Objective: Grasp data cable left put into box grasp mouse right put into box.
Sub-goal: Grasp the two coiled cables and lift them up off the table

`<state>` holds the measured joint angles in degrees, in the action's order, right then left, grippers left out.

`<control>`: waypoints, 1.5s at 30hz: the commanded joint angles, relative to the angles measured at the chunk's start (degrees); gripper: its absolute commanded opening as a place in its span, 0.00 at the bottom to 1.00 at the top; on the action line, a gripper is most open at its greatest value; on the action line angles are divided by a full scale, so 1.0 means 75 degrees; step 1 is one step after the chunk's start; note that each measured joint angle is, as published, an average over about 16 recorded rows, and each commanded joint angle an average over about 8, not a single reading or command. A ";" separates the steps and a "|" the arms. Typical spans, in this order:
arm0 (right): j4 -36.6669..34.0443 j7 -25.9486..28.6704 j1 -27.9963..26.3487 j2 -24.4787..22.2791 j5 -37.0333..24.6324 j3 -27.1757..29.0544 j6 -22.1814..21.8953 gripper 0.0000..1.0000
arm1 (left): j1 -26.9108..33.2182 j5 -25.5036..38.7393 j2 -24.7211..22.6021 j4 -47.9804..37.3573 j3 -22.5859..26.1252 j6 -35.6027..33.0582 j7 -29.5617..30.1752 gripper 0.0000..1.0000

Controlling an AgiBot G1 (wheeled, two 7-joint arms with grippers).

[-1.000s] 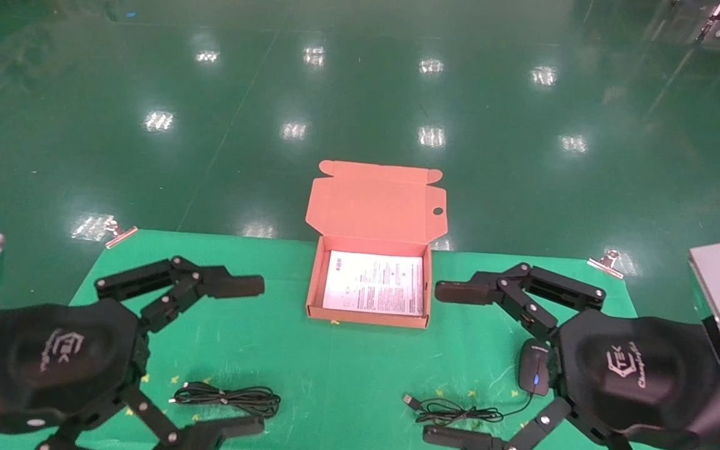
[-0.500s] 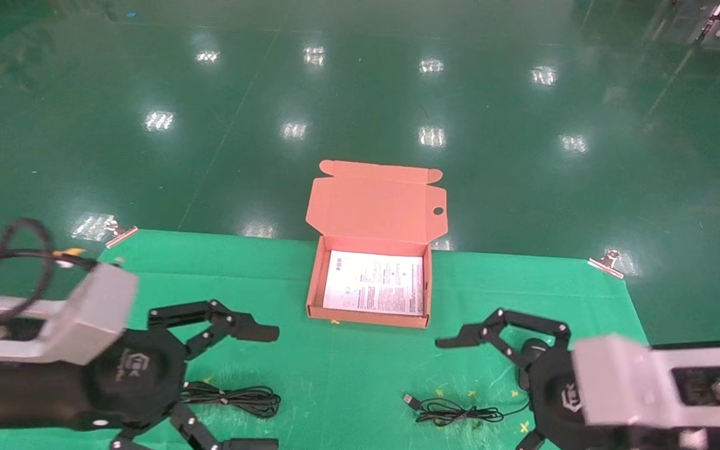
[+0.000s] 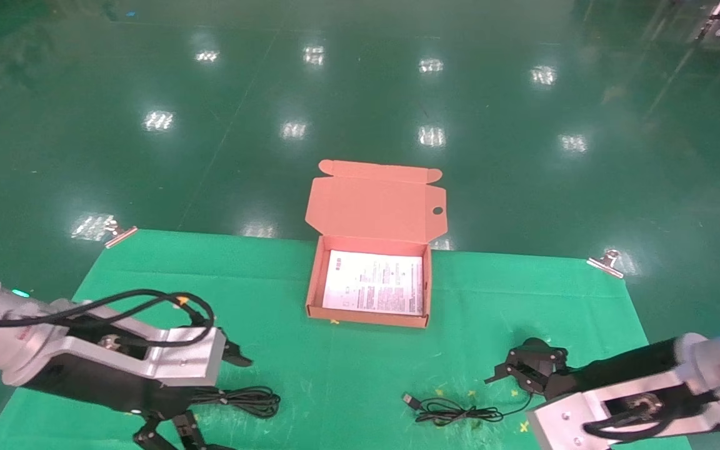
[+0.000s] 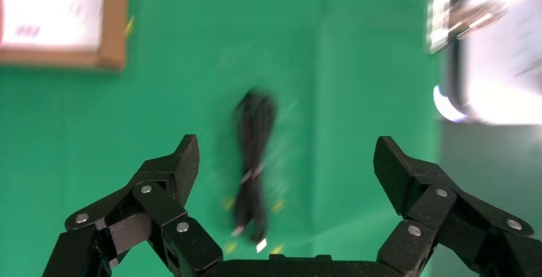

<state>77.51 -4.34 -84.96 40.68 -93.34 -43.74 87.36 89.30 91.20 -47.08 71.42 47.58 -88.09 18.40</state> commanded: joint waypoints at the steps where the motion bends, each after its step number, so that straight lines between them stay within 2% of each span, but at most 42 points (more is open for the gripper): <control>1: 0.0007 -0.0082 -0.0100 0.0094 -0.0417 -0.0243 -0.0086 1.00 | 0.0162 0.0578 -0.0140 0.0070 0.0324 0.0096 0.0037 1.00; 13: -0.0064 0.0415 0.0443 0.0341 -0.1379 -0.0531 -0.1042 1.00 | -0.0293 0.1701 -0.0479 0.0118 0.0703 0.0908 0.0426 1.00; 24: -0.0311 0.0749 0.1111 0.0624 -0.1867 -0.0658 -0.1926 1.00 | -0.0560 0.2027 -0.0942 -0.0985 0.0845 0.1375 0.0572 1.00; 32: -0.0804 0.0657 0.1374 0.1052 -0.2161 -0.0764 -0.2503 1.00 | -0.0574 0.2209 -0.1481 -0.2448 0.0957 0.1748 0.0167 1.00; 45: -0.2297 -0.0135 0.1533 0.1847 -0.2513 -0.0925 -0.3432 1.00 | -0.0499 0.2299 -0.2282 -0.4635 0.1010 0.2486 -0.0956 1.00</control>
<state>60.62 -5.18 -73.42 54.34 -112.05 -50.54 61.54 85.54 108.46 -64.05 36.91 55.13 -69.43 11.52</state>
